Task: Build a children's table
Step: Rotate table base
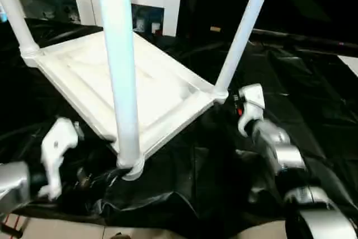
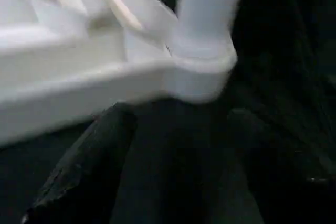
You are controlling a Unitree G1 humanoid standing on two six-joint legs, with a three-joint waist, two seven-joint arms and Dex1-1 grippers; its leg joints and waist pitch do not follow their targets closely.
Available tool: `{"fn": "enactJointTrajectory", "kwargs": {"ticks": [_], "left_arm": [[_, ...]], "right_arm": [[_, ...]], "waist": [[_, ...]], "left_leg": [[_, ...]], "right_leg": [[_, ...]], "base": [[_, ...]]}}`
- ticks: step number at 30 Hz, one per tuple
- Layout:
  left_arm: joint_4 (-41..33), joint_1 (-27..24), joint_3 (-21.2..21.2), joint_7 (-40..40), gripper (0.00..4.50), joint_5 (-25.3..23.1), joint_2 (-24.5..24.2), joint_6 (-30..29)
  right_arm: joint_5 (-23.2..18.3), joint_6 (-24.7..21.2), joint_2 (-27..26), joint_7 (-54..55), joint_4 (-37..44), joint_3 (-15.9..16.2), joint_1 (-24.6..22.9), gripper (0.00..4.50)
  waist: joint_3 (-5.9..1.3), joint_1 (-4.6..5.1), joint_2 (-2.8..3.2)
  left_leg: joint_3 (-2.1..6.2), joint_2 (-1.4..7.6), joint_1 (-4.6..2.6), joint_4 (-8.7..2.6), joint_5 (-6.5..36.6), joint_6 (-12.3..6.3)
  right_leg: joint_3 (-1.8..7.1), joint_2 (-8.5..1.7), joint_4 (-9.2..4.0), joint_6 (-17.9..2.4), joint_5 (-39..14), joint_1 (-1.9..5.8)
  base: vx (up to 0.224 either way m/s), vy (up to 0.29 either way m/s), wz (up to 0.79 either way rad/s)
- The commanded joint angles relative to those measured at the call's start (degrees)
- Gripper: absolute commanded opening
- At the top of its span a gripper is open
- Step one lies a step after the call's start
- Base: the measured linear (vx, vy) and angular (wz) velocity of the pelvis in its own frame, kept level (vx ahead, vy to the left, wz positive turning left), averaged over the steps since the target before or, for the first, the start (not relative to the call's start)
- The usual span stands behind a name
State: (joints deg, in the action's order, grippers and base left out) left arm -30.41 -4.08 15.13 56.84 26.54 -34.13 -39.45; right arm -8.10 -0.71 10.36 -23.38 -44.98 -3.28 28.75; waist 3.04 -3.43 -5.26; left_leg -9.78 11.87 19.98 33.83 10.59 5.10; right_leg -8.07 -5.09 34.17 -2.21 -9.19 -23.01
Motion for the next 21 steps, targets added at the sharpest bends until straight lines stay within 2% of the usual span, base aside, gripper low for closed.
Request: {"fn": "enactJointTrajectory", "kwargs": {"ticks": [1,4,8,9,11,12,13,15,16,17,18,19,20,21], "left_arm": [[0.6,2.6,-2.4,-0.2,4.43,1.4,1.3,1.1],[1.6,5.6,-5.2,0.1,4.43,2.3,2.9,1.3],[3.3,8.9,-8.8,-0.1,4.43,2.2,4.8,1.3],[4.9,10.8,-11.4,-0.5,4.43,1.3,6.0,1.9],[7.0,13.1,-14.7,-0.9,4.43,-0.5,7.4,2.6],[7.0,13.1,-14.7,-0.9,4.43,-0.5,7.4,2.6],[8.5,14.8,-16.9,-1.5,4.43,-1.6,8.9,3.1],[10.7,16.8,-19.3,-2.3,4.43,-2.8,10.7,4.1],[11.2,17.2,-19.7,-2.4,4.43,-3.0,11.0,4.3],[12.0,18.1,-20.9,-2.3,4.43,-3.3,11.5,4.8],[12.2,18.4,-21.2,-2.4,4.43,-3.5,11.7,4.9],[13.9,20.6,-23.8,-2.3,4.43,-4.5,13.3,6.0],[13.9,20.6,-23.8,-2.3,4.43,-4.5,13.3,6.0],[16.0,23.1,-26.6,-2.1,4.43,-5.5,15.2,7.4]], "right_arm": [[2.0,-0.4,0.8,2.1,0.8,0.2,-0.5,3.33],[3.5,-0.6,0.2,3.7,0.3,1.2,-0.8,3.33],[4.1,-1.2,-1.3,3.9,0.0,2.5,-0.2,3.33],[4.5,-0.9,-2.4,3.3,-0.5,3.7,0.4,3.33],[4.8,-0.5,-4.0,3.0,-1.8,4.6,1.8,3.33],[4.8,-0.5,-4.0,3.0,-1.8,4.6,1.8,3.33],[5.0,-0.2,-5.2,2.7,-2.5,5.0,2.8,3.33],[5.5,0.2,-6.4,2.7,-3.9,5.6,4.2,3.33],[5.7,0.2,-6.6,2.7,-4.2,5.7,4.4,3.33],[5.9,0.3,-7.0,2.7,-4.7,5.9,4.9,3.33],[6.0,0.3,-7.0,2.7,-4.8,5.9,5.0,3.33],[6.3,0.7,-7.6,2.5,-5.5,6.4,5.6,3.33],[6.3,0.7,-7.6,2.5,-5.5,6.4,5.6,3.33],[6.3,1.0,-7.8,2.1,-6.1,6.6,6.1,3.33]], "waist": [[-3.05,-0.04,1.78],[-3.01,0.04,1.86],[-3.15,0.23,1.98],[-3.19,0.17,2.33],[-3.20,0.21,2.13],[-3.22,0.22,2.18],[-3.24,0.21,2.02],[-3.27,-0.07,2.16],[-3.31,-0.14,2.16],[-3.34,-0.12,1.89],[-3.41,-0.19,1.85],[-3.41,-0.10,1.51],[-3.44,-0.36,1.80],[-3.32,-0.24,1.58]], "left_leg": [[0.67,1.64,-0.08,-4.64,19.1,1.90],[0.72,1.50,0.00,-4.47,19.0,1.96],[0.67,1.52,-0.20,-4.33,18.6,1.75],[0.71,1.54,-0.26,-4.33,18.3,1.79],[0.70,1.60,-0.27,-4.42,18.4,1.69],[0.73,1.66,-0.31,-4.44,18.6,1.77],[0.74,1.78,-0.19,-4.51,18.1,1.94],[0.58,1.77,-0.53,-4.38,17.6,2.08],[0.58,1.78,-0.41,-4.38,17.2,2.20],[0.64,1.74,-0.01,-4.49,16.2,2.28],[0.53,1.71,-0.13,-4.39,15.5,2.13],[0.40,1.69,0.00,-4.37,14.7,1.86],[0.44,1.65,-0.18,-4.27,14.5,1.98],[0.43,1.64,0.05,-4.38,14.5,1.81]], "right_leg": [[4.13,-3.42,-4.13,-6.0,-20.1,2.82],[4.14,-3.54,-4.62,-4.5,-24.0,2.81],[4.19,-3.30,-4.53,-4.5,-23.2,2.57],[4.21,-3.30,-4.39,-4.8,-22.4,2.55],[4.22,-3.22,-4.38,-5.4,-21.5,2.49],[4.25,-3.25,-4.25,-5.7,-21.3,2.49],[4.38,-3.34,-4.04,-6.2,-20.1,2.65],[4.53,-3.42,-4.02,-6.8,-19.3,2.44],[4.61,-3.47,-3.84,-6.9,-18.5,2.57],[4.58,-3.38,-3.58,-6.9,-17.5,3.02],[4.68,-3.43,-3.53,-6.7,-17.2,2.92],[4.73,-3.43,-3.66,-6.7,-16.9,2.96],[4.71,-3.51,-3.54,-6.7,-17.0,2.89],[4.73,-3.47,-3.71,-6.5,-17.3,3.01]], "base": [[0.000,0.000,0.00],[0.000,0.000,0.00],[0.000,0.000,0.00],[0.000,0.000,0.00],[0.000,0.000,0.00],[0.000,0.000,0.00],[0.000,0.000,0.00],[0.000,0.000,0.00],[0.000,0.000,0.00],[0.000,0.000,0.00],[0.000,0.000,0.00],[0.000,0.000,0.00],[0.000,0.000,0.00],[0.000,0.000,0.00]]}}
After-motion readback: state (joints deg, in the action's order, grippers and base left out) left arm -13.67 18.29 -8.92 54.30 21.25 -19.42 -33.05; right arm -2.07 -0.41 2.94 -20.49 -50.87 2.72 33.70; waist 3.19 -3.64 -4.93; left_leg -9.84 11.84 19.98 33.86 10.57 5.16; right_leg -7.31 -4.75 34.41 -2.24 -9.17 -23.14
